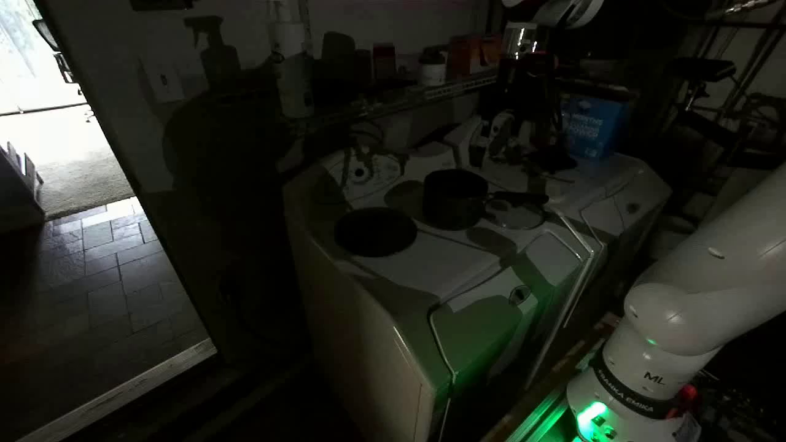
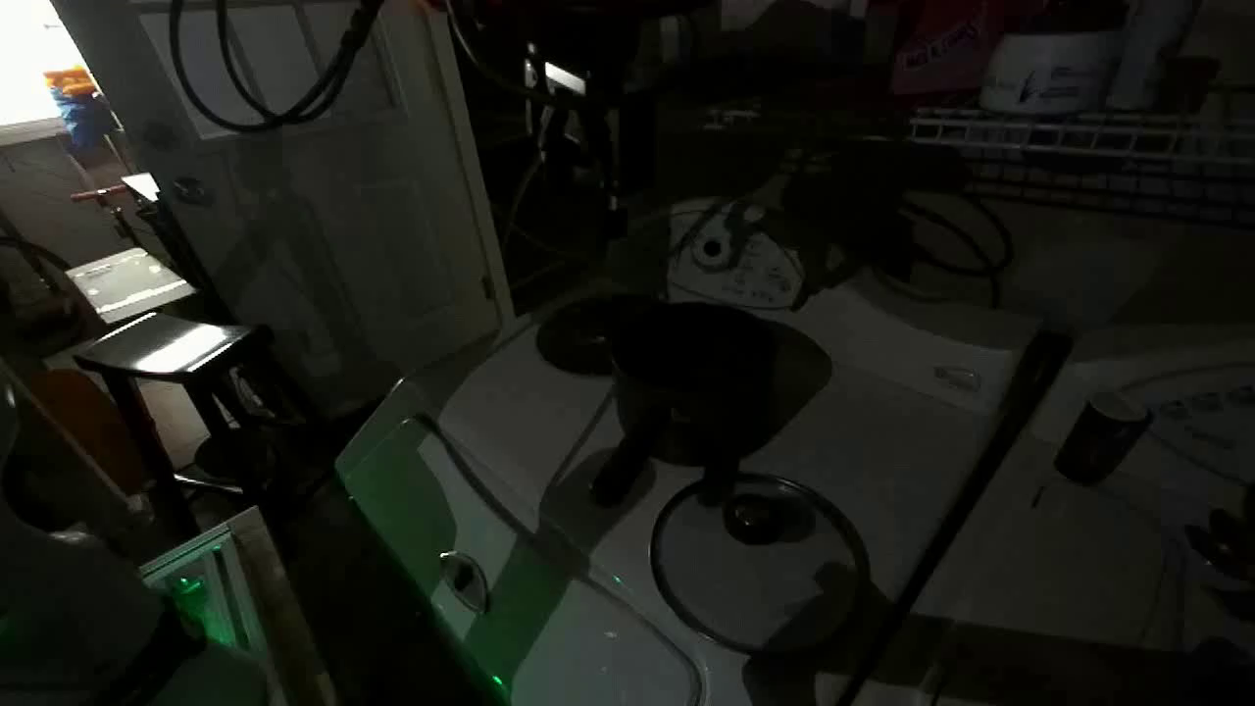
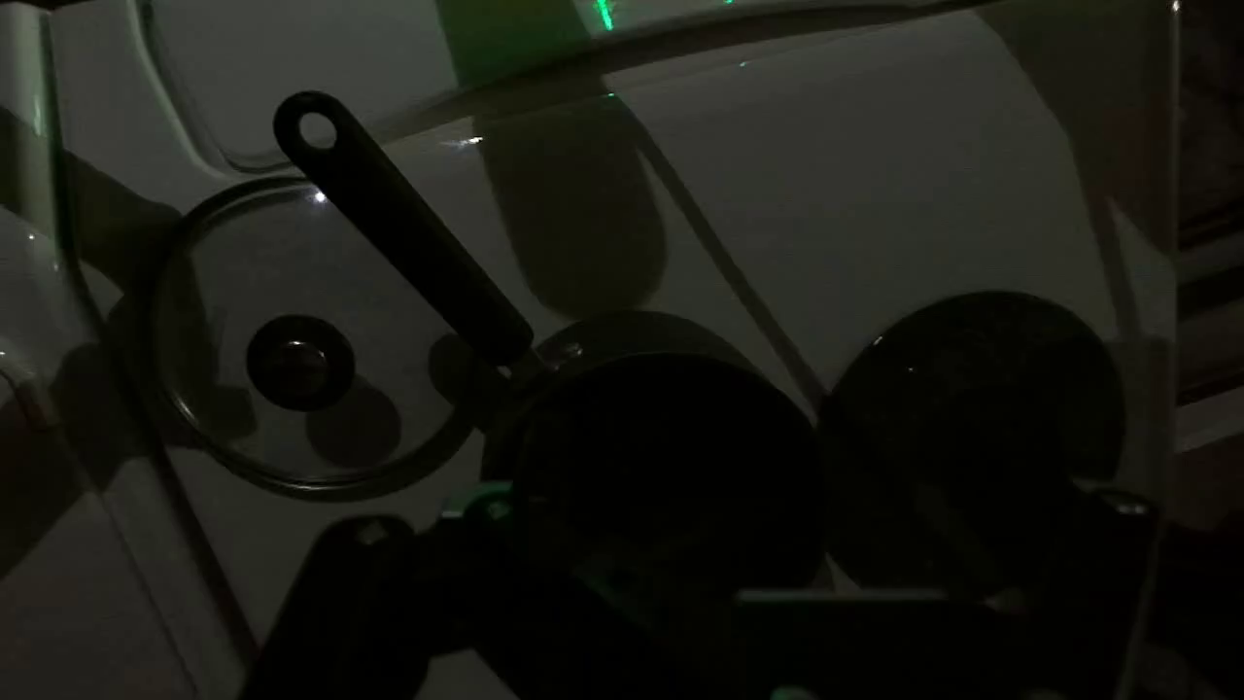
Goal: Use the lid to cover the pot
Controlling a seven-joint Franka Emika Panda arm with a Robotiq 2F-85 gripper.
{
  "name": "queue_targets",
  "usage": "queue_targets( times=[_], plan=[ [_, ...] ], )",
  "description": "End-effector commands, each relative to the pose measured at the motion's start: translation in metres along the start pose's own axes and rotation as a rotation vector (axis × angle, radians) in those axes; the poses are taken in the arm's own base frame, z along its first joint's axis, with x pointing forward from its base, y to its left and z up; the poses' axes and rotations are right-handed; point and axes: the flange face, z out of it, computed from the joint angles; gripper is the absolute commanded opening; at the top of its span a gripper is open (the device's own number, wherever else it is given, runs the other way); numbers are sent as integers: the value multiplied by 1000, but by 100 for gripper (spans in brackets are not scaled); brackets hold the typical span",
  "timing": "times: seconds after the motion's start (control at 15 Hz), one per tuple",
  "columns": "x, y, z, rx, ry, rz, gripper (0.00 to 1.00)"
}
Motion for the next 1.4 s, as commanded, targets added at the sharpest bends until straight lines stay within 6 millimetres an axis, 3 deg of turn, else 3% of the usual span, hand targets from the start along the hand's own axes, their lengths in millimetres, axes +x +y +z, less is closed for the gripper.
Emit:
queue_targets(
  times=[0.0,0.6,0.93,1.33],
  plan=[
    [0,0,-1,0,-1,0,100],
    [1,4,-2,-16,-2,3,100],
    [-3,38,-13,-101,-2,49,100],
    [-17,69,-10,-188,-23,88,100]
  ],
)
